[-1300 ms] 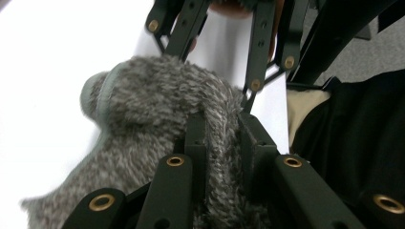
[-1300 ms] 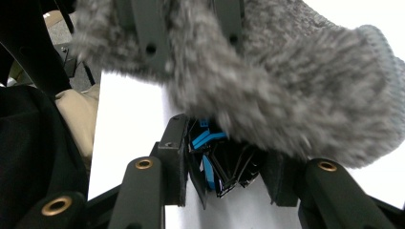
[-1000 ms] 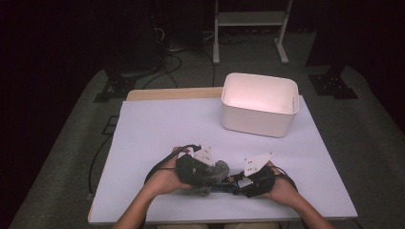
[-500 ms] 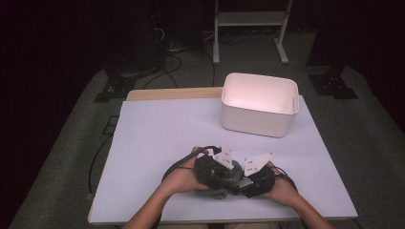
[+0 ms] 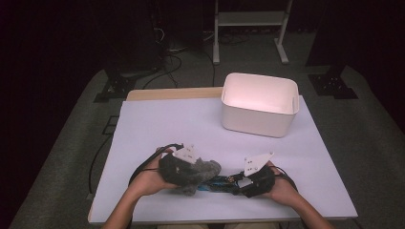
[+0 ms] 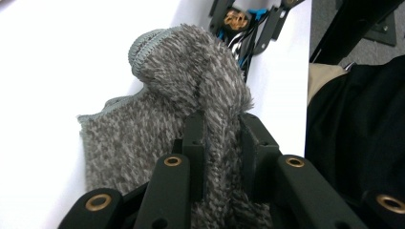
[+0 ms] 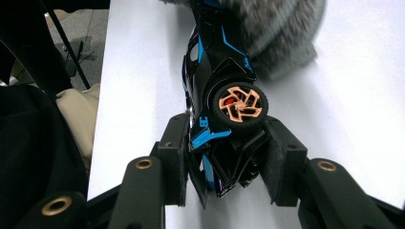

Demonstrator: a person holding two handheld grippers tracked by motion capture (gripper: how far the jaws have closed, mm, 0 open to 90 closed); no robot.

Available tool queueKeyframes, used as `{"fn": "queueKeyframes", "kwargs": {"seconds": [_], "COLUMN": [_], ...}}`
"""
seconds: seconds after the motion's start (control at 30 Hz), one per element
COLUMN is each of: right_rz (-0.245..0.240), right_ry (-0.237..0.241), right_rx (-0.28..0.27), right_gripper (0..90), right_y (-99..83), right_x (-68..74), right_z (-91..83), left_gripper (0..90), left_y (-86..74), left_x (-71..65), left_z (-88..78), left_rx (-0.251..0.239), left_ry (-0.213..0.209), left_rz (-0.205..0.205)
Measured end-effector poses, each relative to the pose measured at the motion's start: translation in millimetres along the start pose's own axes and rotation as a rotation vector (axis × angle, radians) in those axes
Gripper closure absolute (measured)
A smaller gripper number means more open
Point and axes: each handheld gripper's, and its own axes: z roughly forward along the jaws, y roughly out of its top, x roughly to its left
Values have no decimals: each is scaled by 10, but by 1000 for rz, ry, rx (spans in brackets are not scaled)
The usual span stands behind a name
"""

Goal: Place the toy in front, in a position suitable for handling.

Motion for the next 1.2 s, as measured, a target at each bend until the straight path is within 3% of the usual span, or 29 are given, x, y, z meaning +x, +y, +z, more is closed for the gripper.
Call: {"fn": "queueKeyframes", "kwargs": {"seconds": [0.13, 0.33, 0.57, 0.8, 0.83, 0.93, 1.07, 1.2], "right_rz": [1, 3, 6, 4, 5, 4, 5, 9], "right_ry": [4, 3, 7, 7, 7, 6, 5, 7], "right_rx": [2, 2, 1, 0, 0, 0, -2, -3], "right_gripper": [568, 568, 568, 567, 567, 567, 567, 567], "right_y": [-1, 0, -2, -2, 0, 0, -2, -5], "right_x": [-8, -7, -15, -14, -11, -9, -8, -10], "right_z": [-1, 0, 1, 3, 5, 7, 7, 6], "left_gripper": [745, 743, 738, 737, 738, 732, 727, 727], "left_y": [-92, -63, 142, 438, 538, 687, 811, 789], "left_x": [24, 13, -53, -128, -167, -222, -235, -212], "left_z": [-54, -38, 102, 321, 404, 528, 627, 619], "left_rx": [-10, -1, 15, 32, 35, 52, 52, 48], "left_ry": [6, -3, -36, -79, -102, -115, -130, -142], "left_rz": [-34, -23, 25, 89, 110, 148, 167, 156]}}
